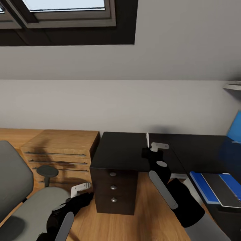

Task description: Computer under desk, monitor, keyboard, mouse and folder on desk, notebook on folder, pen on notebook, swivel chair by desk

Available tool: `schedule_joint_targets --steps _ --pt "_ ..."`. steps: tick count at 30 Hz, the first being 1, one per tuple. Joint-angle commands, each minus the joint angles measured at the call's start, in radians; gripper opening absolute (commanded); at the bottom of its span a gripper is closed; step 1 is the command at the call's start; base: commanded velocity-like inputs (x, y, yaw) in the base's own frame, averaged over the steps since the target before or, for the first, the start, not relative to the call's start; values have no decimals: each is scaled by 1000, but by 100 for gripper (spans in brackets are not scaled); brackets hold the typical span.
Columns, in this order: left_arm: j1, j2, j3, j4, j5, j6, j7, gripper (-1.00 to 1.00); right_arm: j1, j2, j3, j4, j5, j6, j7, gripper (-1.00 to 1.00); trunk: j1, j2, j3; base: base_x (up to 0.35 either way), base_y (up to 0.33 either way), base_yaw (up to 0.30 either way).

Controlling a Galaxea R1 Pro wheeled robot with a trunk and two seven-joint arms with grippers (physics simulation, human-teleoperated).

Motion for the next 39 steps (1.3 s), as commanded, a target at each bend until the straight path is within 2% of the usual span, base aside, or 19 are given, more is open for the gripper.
schedule_joint_targets --steps 1,4,12,14,18,20,24,25,29,33,39 --pt "-1 0 0 -1 11 2 10 100 -2 -5 1 -1 -7 3 -9 -100 0 -1 -1 0 0 -276" --pt "-1 0 0 -2 11 2 10 100 -2 -18 -19 -1 -8 6 -8 -100 0 -1 0 0 0 -285" --pt "-1 0 1 -2 10 2 11 100 -2 -54 -118 0 -10 47 -2 -100 0 -1 0 0 0 -295" --pt "-1 0 1 -2 10 2 11 100 -2 -65 -174 -1 -30 86 2 -100 0 -1 0 0 0 -298" --pt "-1 0 1 -2 10 3 11 100 -2 -77 -241 0 -74 153 22 -100 0 -1 0 0 0 -299" --pt "-1 0 1 -2 11 4 11 100 -2 -87 -280 1 -97 209 56 -100 0 -1 0 0 0 -299" --pt "-1 0 0 -2 11 4 11 100 -2 -96 -317 6 -103 237 76 -100 0 -1 0 0 0 -299" --pt "-1 0 0 -1 11 4 11 100 -2 -105 -352 38 -105 253 101 -100 0 -1 0 0 0 -299" --pt "-1 -1 -2 -2 11 4 11 100 -3 -119 -361 120 -102 260 158 -100 0 -1 0 0 0 -299" --pt "-1 -1 -5 -2 10 3 11 100 -3 -123 -363 154 -98 261 207 -100 0 -1 0 0 0 -245" --pt "-1 -1 -7 -2 11 3 11 100 -4 -123 -362 157 -96 261 214 -100 0 -1 0 0 0 -45"
